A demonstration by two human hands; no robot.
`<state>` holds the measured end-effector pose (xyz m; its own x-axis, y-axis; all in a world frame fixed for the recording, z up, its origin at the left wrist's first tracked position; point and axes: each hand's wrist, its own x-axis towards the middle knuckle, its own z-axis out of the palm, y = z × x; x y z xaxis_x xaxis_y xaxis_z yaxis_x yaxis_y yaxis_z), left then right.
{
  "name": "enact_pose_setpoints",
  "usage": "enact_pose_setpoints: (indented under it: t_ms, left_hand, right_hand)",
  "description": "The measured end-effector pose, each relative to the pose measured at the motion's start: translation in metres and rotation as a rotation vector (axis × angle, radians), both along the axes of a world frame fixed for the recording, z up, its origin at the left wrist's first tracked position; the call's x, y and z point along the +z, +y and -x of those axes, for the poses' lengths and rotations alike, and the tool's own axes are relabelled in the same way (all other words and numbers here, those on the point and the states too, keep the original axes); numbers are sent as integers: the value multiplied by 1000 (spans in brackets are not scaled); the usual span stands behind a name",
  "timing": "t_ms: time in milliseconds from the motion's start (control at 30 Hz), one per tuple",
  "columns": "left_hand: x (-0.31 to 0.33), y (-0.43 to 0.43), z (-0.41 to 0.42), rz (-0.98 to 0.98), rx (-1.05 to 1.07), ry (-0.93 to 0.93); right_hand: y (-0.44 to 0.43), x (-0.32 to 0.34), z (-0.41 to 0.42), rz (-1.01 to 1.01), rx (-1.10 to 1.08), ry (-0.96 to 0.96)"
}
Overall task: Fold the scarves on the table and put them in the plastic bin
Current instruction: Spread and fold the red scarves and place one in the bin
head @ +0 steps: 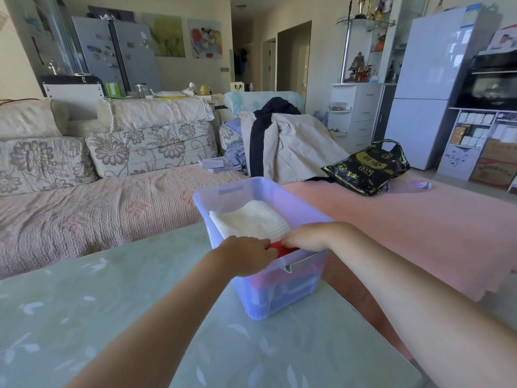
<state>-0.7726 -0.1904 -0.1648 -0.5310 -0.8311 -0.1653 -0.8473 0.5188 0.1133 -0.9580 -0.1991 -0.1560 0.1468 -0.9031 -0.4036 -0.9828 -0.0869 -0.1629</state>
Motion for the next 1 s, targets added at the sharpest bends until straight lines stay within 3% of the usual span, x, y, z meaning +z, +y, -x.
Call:
enact_pose_setpoints:
  t_ms: [133,300,467,733,1000]
  left_hand:
    - [6,-2,-6,-55,37,165]
    - [19,6,-16,80,126,458]
    - [39,23,-70,122,231,491]
    - [46,89,-261,209,477,454]
    - [-11,172,-497,180,826,504]
  right_hand:
    - [1,3,6,148,-57,-156]
    - [12,19,-3,394,-120,-349]
    - [33,44,-59,462,-80,-465]
    - [75,35,-261,358,114,-558]
    - [126,-6,-503,204,362,-576]
